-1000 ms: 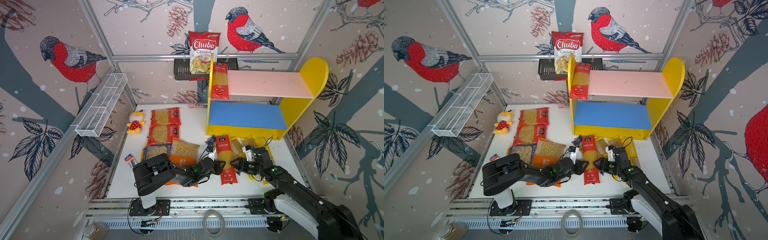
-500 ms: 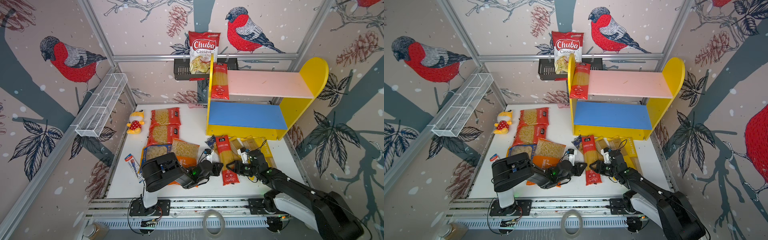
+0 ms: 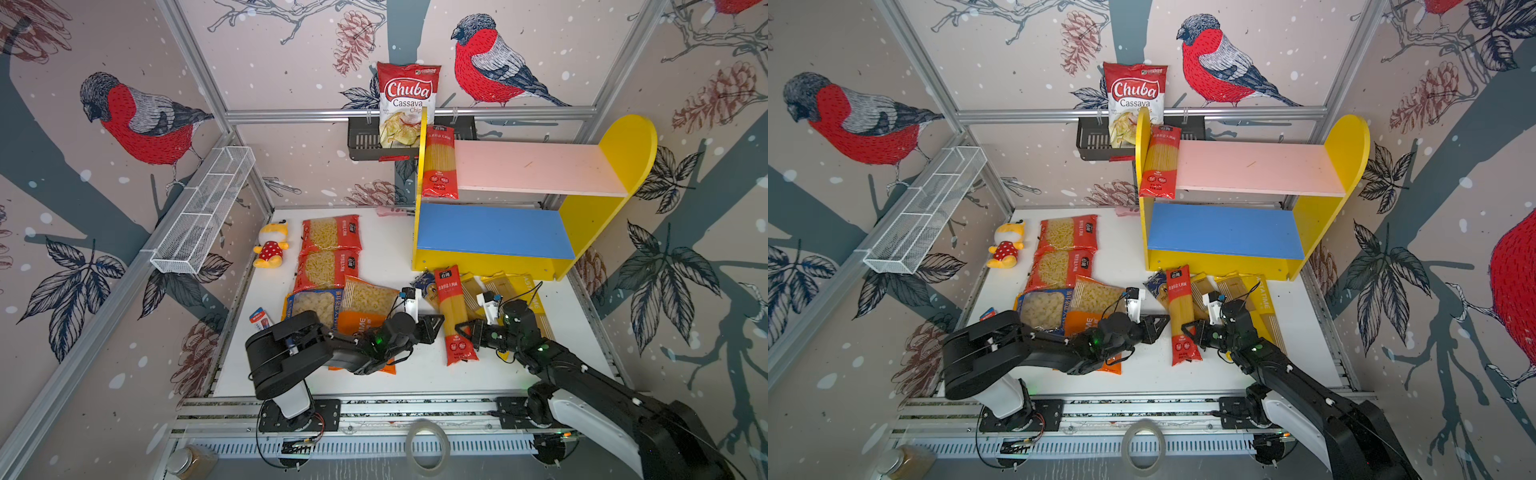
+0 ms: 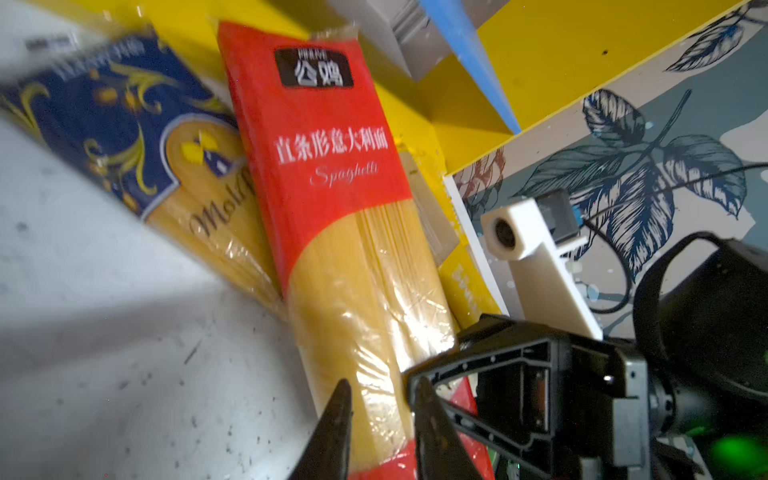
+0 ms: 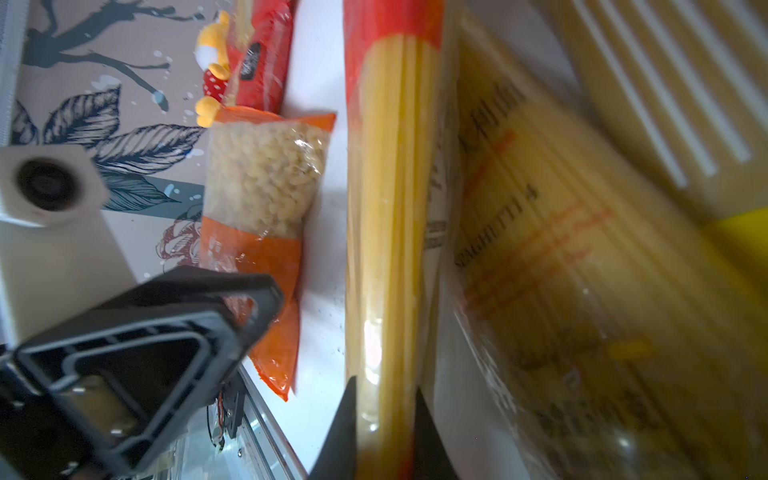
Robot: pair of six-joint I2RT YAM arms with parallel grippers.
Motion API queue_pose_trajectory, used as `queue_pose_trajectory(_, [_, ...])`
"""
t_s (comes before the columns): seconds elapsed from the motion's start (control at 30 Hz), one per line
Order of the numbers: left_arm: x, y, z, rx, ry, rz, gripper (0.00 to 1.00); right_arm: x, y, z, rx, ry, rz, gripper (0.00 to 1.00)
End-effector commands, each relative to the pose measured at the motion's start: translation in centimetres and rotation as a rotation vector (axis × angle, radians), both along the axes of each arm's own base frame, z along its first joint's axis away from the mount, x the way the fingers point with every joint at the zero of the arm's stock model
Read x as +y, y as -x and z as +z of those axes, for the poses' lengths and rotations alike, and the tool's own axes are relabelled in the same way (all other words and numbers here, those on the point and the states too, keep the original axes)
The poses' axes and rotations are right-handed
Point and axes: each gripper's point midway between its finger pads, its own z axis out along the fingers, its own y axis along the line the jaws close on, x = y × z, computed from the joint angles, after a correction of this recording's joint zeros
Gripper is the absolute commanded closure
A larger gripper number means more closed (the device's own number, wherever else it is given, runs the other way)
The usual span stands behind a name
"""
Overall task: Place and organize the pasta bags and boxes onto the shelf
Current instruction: 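Raise the red spaghetti bag upright with both grippers toward the shelf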
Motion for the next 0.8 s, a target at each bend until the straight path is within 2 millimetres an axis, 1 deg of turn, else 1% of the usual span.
queue_pose_trajectory(0.0, [1.4, -0.7, 0.5, -0.088, -0.123, 0.012, 0.66, 1.3, -1.2, 5.4, -0.215, -0.108, 0.033, 0.94])
queue_pose_trajectory(0.13, [3.0, -1.1, 3.7, -0.155, -0.076, 0.015, 0.56, 2.0, -0.5, 8.9, -0.345, -0.167, 0.07, 0.96])
queue_pose_trajectory(0.27, [4.6, -1.2, 7.8, -0.239, 0.016, 0.017, 0.37, 3.1, 1.0, 12.7, -0.483, -0.237, 0.136, 0.96])
queue_pose_trajectory(0.37, [5.8, -1.9, 9.8, -0.271, 0.063, 0.032, 0.3, 4.0, 2.1, 15.0, -0.569, -0.284, 0.178, 0.96])
queue_pose_trajectory(0.43, [6.5, -2.4, 10.3, -0.271, 0.096, 0.032, 0.28, 4.6, 2.4, 15.9, -0.604, -0.29, 0.193, 0.96])
queue_pose_trajectory(0.5, [6.9, -2.5, 11.4, -0.286, 0.149, 0.018, 0.28, 5.4, 2.6, 16.6, -0.625, -0.288, 0.226, 0.97])
queue_pose_trajectory(0.67, [6.9, -2.1, 13.4, -0.328, 0.221, -0.031, 0.27, 7.5, 3.5, 18.0, -0.676, -0.308, 0.316, 0.97])
queue_pose_trajectory(0.77, [7.1, -1.9, 14.2, -0.352, 0.252, -0.049, 0.3, 8.5, 3.5, 18.4, -0.695, -0.307, 0.362, 0.98])
